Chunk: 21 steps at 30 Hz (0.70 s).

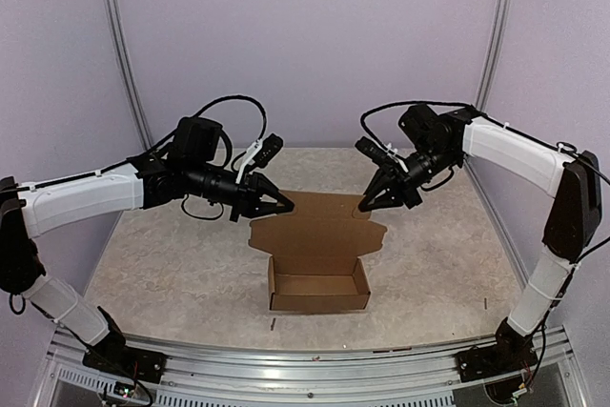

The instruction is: Fold the paper box

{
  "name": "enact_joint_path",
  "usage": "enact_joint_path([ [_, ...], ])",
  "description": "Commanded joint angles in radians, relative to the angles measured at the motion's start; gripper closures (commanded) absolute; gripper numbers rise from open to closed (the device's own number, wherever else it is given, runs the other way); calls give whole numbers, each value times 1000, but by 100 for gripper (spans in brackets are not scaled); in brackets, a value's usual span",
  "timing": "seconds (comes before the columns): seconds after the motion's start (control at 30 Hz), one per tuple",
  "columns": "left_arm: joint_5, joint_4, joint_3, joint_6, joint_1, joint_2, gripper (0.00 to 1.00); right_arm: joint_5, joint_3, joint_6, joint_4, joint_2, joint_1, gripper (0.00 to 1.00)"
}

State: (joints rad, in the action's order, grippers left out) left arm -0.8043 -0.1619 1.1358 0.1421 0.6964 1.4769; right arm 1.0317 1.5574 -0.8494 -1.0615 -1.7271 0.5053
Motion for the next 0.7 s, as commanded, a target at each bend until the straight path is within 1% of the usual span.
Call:
enact_joint_path([
  [0.0,-49,48,-17,-19,-18,-8,100,15,-16,18,15,-11,12,100],
  [0.2,-79,42,-18,-35,-29,9,100,24,-17,21,3,-6,12,100],
  [0.3,-85,44,-17,-40,-31,21,95,24,-19,21,1,0,12,100],
  [0.37,-90,47,-18,-41,-31,28,94,25,-21,24,-1,5,12,100],
  [0.53,-115,22,-2,-34,-31,52,99,14,-18,15,-17,9,13,100],
  [0.67,-118,7,4,-20,-30,72,100,-7,-38,23,-1,12,12,100],
])
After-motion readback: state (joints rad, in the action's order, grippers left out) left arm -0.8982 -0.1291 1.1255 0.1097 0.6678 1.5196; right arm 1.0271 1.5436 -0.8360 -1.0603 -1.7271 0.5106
